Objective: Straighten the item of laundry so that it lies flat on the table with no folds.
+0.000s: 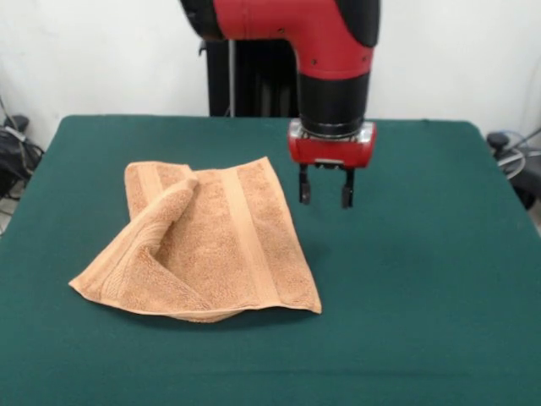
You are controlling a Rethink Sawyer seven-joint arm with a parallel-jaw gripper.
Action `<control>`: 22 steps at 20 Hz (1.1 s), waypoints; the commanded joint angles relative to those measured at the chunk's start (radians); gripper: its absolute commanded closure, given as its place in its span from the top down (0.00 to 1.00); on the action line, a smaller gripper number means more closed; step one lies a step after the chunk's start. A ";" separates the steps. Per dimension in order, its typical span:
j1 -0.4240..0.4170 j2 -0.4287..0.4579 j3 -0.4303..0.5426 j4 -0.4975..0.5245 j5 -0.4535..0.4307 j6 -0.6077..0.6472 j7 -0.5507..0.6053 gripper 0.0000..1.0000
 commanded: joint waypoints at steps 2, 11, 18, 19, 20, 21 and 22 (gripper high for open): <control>-0.015 0.056 -0.034 0.004 0.017 -0.039 0.133 1.00; -0.028 0.041 -0.030 0.004 0.019 -0.020 0.112 1.00; 0.000 0.015 -0.069 0.000 0.005 -0.029 0.126 1.00; 0.009 0.005 -0.081 -0.001 0.002 -0.028 0.128 1.00; 0.011 0.000 -0.086 -0.002 -0.001 -0.028 0.127 1.00; 0.009 0.000 -0.087 -0.003 -0.001 -0.030 0.125 1.00; 0.005 0.005 -0.086 -0.006 -0.002 -0.034 0.121 1.00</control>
